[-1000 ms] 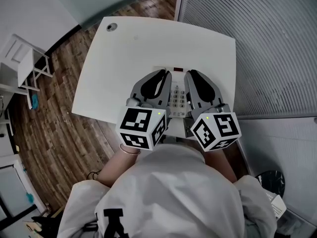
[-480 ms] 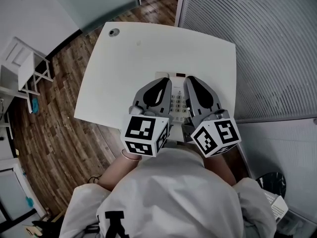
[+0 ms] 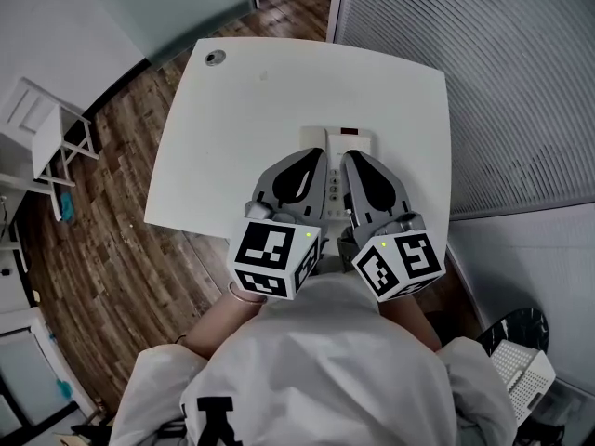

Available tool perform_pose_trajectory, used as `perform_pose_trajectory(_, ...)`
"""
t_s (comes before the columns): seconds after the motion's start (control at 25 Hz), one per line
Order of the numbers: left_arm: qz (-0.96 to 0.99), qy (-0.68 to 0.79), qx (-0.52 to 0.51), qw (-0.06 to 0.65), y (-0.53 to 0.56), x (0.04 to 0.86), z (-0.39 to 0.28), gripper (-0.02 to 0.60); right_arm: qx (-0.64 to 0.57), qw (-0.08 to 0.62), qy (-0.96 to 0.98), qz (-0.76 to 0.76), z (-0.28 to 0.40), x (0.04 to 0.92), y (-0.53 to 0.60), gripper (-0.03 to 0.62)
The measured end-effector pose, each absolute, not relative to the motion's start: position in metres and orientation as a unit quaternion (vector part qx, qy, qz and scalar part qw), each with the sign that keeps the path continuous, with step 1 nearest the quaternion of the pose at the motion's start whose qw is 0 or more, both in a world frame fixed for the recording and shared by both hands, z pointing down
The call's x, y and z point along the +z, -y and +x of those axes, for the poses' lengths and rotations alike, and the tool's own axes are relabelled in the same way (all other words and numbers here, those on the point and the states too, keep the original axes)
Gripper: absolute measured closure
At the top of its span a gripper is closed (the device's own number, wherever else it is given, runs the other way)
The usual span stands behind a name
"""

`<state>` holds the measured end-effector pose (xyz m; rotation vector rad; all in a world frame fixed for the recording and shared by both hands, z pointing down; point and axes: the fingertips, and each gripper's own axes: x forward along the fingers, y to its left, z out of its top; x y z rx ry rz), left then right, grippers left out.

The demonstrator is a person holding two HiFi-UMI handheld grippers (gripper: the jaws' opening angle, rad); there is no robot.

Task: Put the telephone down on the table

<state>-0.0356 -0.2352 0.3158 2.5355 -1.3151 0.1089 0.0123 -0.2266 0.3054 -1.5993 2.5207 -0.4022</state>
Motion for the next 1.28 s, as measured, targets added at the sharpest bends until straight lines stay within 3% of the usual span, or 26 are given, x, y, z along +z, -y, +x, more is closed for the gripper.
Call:
perform_pose_trajectory(0.64, 0.89, 0.439, 0.03, 0.12, 0.179, 0.297, -0.007, 0.577, -0.105, 0.072, -0.834, -0.537, 0.034, 0.285, 0.17, 0.563)
perform_pose_trajectory(1.28, 0.879, 0.46, 0.011, 0.127, 0.042, 0.302, 0.033, 0.577, -0.117, 0.055, -0.848, -0.513, 0.075, 0.298, 0.039, 0.563)
